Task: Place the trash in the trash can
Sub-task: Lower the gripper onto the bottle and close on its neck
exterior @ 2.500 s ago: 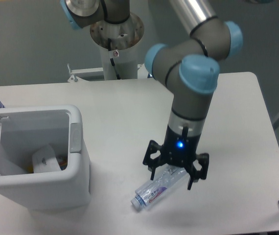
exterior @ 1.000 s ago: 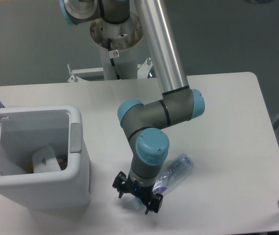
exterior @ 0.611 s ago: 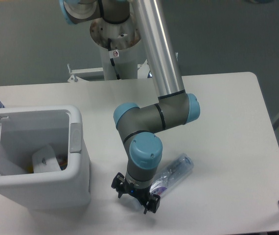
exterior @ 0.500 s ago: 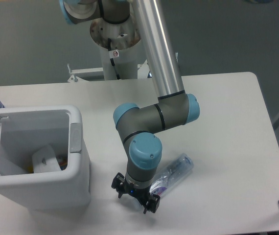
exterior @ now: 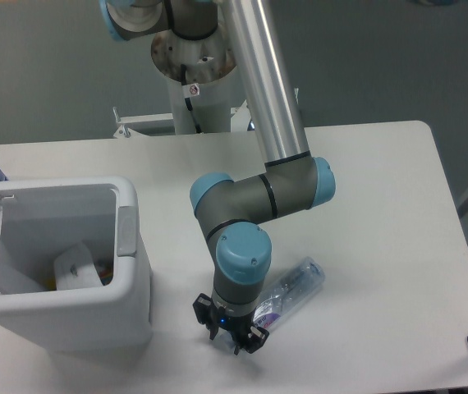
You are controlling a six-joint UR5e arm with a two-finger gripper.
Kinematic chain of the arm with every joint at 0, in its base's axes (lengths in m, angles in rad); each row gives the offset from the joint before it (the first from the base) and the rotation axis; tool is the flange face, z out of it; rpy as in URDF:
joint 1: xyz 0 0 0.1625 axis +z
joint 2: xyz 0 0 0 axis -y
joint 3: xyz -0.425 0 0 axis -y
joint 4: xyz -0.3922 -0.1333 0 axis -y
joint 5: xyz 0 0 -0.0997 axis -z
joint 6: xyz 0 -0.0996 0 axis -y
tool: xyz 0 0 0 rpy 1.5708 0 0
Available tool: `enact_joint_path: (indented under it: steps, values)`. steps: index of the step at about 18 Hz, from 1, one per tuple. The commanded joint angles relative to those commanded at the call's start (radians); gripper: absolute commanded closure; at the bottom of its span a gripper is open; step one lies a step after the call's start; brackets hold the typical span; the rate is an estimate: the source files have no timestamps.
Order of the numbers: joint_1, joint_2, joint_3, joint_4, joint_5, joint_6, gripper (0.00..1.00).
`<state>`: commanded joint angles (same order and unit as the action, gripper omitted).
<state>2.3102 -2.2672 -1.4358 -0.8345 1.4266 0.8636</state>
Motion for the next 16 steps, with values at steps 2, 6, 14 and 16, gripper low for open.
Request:
enact_joint_path:
  steps: [2, 6, 14, 16]
  values:
    - [0.0, 0.0, 0.002, -0.002, 0.002, 0.0, 0.75]
    - [0.0, 0.002, 0.003, 0.0, 0.002, 0.0, 0.76]
    - [0.009, 0.021, 0.015, 0.012, -0.002, 0.002, 0.81]
    - [0.014, 0.028, 0.009, 0.014, -0.002, 0.003, 0.84]
